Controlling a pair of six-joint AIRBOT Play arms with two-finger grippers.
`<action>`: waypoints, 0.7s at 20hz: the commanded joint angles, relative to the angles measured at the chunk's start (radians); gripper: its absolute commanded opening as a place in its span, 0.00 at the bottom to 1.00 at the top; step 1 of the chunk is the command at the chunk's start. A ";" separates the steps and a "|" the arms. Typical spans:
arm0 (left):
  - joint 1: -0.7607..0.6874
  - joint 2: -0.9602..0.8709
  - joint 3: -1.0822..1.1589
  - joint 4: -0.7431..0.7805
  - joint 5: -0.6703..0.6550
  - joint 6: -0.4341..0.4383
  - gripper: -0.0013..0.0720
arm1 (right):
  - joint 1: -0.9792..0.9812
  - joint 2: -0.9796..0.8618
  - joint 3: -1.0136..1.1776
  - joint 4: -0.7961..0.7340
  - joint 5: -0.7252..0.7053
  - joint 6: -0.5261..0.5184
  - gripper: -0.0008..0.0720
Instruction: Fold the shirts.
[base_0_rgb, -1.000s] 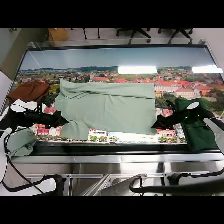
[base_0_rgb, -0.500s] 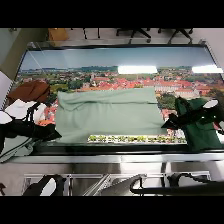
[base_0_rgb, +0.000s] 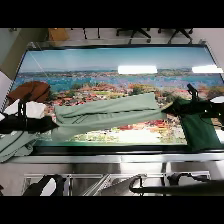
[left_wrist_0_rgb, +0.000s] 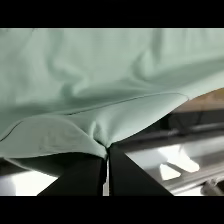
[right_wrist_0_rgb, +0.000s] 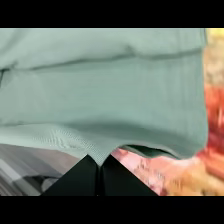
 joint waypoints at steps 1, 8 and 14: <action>-0.011 -0.195 0.200 -0.055 0.043 0.012 0.05 | 0.081 -0.146 0.139 0.111 -0.107 -0.106 0.05; -0.072 -0.609 0.369 -0.060 0.179 0.086 0.06 | 0.154 -0.474 0.395 0.111 -0.251 -0.135 0.05; -0.080 -0.791 0.596 -0.059 0.029 0.039 0.77 | 0.085 -0.460 0.489 0.098 -0.217 -0.131 0.73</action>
